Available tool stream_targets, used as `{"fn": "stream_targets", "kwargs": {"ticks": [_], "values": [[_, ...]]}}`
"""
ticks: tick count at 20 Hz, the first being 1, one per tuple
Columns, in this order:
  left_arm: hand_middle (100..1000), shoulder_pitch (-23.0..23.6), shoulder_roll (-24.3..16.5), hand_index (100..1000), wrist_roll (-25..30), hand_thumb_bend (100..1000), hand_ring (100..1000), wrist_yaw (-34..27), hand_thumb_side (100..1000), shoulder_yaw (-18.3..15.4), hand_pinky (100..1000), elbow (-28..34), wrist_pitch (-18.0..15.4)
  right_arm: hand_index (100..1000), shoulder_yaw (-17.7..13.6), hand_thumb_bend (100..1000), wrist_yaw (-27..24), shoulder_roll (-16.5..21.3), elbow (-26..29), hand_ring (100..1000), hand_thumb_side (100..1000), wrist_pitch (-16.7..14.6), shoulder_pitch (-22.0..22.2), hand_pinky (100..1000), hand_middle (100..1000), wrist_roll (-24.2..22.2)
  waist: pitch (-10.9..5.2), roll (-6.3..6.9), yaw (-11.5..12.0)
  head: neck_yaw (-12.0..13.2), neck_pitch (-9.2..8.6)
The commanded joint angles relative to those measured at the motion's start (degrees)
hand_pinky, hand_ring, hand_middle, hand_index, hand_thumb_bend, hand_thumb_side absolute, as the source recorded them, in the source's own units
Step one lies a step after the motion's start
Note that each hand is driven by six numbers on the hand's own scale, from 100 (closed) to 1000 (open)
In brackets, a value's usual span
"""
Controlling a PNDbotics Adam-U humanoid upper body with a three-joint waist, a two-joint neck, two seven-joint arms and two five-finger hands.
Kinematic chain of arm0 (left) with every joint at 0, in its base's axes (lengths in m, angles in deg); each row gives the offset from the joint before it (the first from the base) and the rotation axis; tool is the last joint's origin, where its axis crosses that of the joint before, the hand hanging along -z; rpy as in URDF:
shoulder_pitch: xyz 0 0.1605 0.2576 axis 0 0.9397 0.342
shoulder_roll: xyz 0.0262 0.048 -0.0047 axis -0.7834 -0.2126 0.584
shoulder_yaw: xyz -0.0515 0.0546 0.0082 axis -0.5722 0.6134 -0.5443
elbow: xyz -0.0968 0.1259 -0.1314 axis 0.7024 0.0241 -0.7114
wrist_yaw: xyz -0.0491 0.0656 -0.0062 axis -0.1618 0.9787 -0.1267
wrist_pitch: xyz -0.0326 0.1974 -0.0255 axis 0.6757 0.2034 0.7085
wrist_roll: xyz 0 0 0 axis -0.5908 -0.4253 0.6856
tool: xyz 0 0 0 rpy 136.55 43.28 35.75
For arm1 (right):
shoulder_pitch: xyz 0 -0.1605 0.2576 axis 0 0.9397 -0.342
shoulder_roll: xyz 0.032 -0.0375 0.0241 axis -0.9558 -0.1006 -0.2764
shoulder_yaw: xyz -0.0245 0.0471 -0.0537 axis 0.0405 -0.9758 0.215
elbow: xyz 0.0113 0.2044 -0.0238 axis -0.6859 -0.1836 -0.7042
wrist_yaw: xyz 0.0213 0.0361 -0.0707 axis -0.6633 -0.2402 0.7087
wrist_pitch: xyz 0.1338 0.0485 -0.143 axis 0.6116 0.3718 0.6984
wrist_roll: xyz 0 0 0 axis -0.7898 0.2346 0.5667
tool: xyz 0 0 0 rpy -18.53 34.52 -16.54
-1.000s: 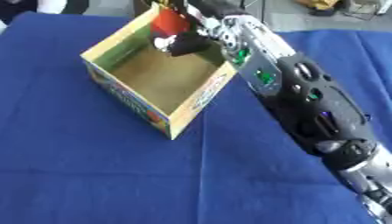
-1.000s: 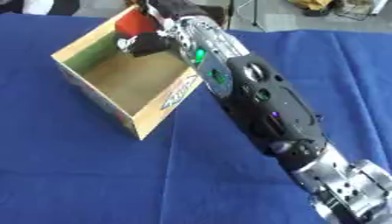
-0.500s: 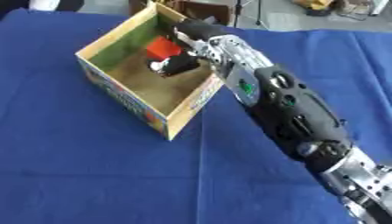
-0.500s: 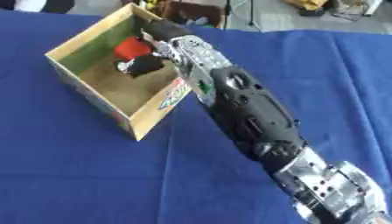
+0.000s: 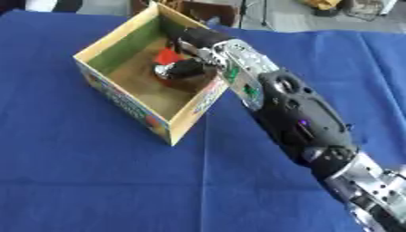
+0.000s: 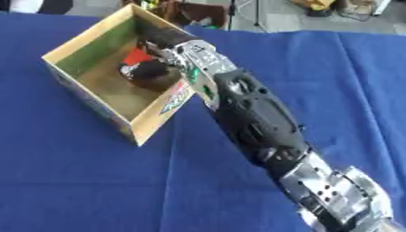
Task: Pick up objects on the table and place them in the box.
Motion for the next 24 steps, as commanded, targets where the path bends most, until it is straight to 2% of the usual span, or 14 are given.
{"fn": "stream_targets", "kwargs": {"ticks": [1,5,9,10,11,12,13,15,18,24], "values": [[626,-0.1,-0.4,714,0.2,106,714,-0.2,1000,0.2,362,0.8,0.1,918,-0.8,693,1.6,0.5,1.5,934,955,1.0,-1.5,859,791,0.3,-1.74,0.53,-0.1,0.1,-0.34],[626,0.3,-0.4,714,0.2,107,714,-0.2,1000,0.2,363,0.8,0.2,905,-1.3,674,1.3,0.8,3.7,927,963,2.0,-1.4,847,780,1.8,-2.30,0.74,-0.5,0.4,-0.08],[626,1.0,-0.4,714,0.2,108,714,-0.1,1000,0.1,364,0.8,0.3,885,-2.3,614,-4.3,2.4,10.8,911,1000,3.5,-1.4,817,751,4.0,-3.21,1.17,-1.3,1.2,0.87],[627,1.1,-0.5,715,0.1,108,714,-0.1,1000,0.0,364,0.8,0.3,885,-2.3,553,-6.1,3.2,13.2,907,1000,4.2,-1.2,811,747,4.5,-3.46,1.28,-1.5,1.6,1.18],[627,1.3,-0.5,715,0.1,108,714,0.0,1000,-0.1,365,0.8,0.4,880,-2.3,434,-7.8,4.1,15.8,901,1000,5.0,-1.1,802,738,5.0,-3.73,1.40,-1.8,1.9,1.53],[627,1.5,-0.6,715,0.0,108,714,0.0,1000,-0.1,365,0.8,0.4,873,-2.3,368,-9.6,5.2,18.4,896,1000,5.9,-0.8,797,732,5.5,-3.98,1.52,-2.0,2.4,1.88],[627,1.8,-0.7,715,-0.1,109,714,0.1,1000,-0.2,365,0.8,0.5,857,-2.1,178,-11.3,6.4,21.1,885,1000,6.8,-0.4,787,715,6.1,-4.31,1.67,-2.4,2.9,2.30],[627,2.2,-0.8,715,-0.2,110,714,0.2,1000,-0.3,366,0.8,0.6,852,-1.6,100,-14.6,8.9,26.4,885,1000,8.4,0.7,784,711,7.1,-4.92,1.94,-3.1,3.9,3.05],[628,2.7,-0.9,716,-0.3,111,714,0.6,1000,-0.5,367,0.8,0.8,841,-1.5,100,-20.2,12.5,34.3,890,1000,10.5,3.6,789,701,8.3,-5.79,2.50,-4.3,5.2,4.17],[629,3.3,-0.9,717,-0.5,113,715,1.2,1000,-0.6,370,0.8,1.0,821,-3.8,100,-30.8,19.0,48.5,884,1000,14.7,9.9,801,682,12.0,-6.95,3.69,-5.9,7.4,5.79]]}}
